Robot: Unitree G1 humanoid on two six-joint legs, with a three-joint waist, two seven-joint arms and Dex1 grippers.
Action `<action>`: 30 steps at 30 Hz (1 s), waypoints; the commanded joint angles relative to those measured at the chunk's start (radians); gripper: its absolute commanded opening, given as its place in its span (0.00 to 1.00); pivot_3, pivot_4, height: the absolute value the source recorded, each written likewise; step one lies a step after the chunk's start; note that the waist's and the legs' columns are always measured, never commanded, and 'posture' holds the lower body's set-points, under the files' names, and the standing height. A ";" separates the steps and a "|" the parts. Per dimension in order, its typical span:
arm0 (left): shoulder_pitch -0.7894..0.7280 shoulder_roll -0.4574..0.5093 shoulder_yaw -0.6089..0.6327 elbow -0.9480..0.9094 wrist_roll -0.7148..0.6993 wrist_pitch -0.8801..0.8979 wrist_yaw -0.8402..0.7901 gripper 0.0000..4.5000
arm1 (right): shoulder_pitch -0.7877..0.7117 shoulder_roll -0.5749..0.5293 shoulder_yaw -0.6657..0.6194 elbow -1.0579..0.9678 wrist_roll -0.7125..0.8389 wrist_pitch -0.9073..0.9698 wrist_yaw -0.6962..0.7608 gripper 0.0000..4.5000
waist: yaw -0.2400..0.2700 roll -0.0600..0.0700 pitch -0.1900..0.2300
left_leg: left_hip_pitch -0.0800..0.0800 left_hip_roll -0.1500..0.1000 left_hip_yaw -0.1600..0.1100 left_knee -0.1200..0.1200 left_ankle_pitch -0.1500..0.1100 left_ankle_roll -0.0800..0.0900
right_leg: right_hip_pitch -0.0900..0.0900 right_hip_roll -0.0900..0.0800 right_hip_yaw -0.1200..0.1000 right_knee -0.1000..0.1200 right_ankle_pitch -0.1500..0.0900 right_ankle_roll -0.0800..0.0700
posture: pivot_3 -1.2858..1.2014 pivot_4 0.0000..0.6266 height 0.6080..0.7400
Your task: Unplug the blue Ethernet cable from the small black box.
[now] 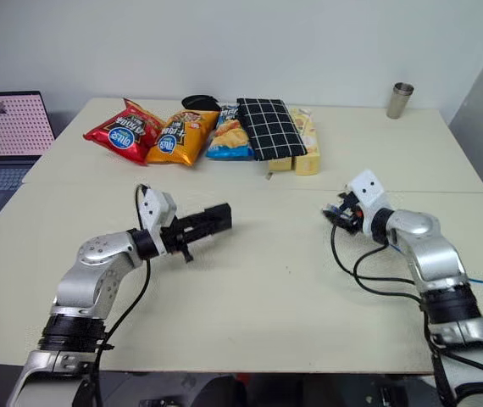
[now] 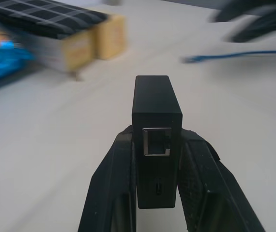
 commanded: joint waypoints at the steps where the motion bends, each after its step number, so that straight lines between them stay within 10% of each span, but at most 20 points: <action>1: -0.021 -0.031 0.055 0.055 0.031 -0.110 0.097 0.17 | -0.019 0.015 -0.010 -0.167 0.097 0.080 0.025 0.83 | -0.001 0.000 0.000 | 0.000 0.000 0.000 0.000 0.000 0.000 | 0.000 0.000 0.000 0.000 0.000 0.000 | 0.52 0.24 1.00; 12: -0.051 -0.114 0.089 0.312 0.115 -0.289 0.327 0.17 | -0.068 0.059 0.064 -0.196 0.061 0.103 -0.005 0.83 | 0.001 -0.001 -0.001 | 0.000 -0.001 0.000 0.001 0.000 0.000 | 0.000 -0.001 -0.001 0.001 0.000 0.000 | 0.52 0.24 1.00; 26: 0.106 -0.100 0.098 0.115 0.053 -0.129 0.295 0.88 | -0.051 0.057 0.067 -0.225 0.071 0.140 -0.017 0.85 | -0.001 -0.001 -0.001 | 0.000 0.000 0.000 0.001 0.000 0.000 | 0.000 -0.001 -0.001 0.001 0.000 0.000 | 0.52 0.24 1.00; 30: 0.226 -0.024 0.086 -0.105 0.067 0.009 0.280 0.88 | -0.009 0.030 0.048 -0.231 0.065 0.135 -0.019 0.85 | -0.003 -0.001 -0.001 | 0.000 0.000 -0.001 0.000 0.000 0.000 | 0.000 -0.001 -0.001 0.001 0.000 0.000 | 0.52 0.24 1.00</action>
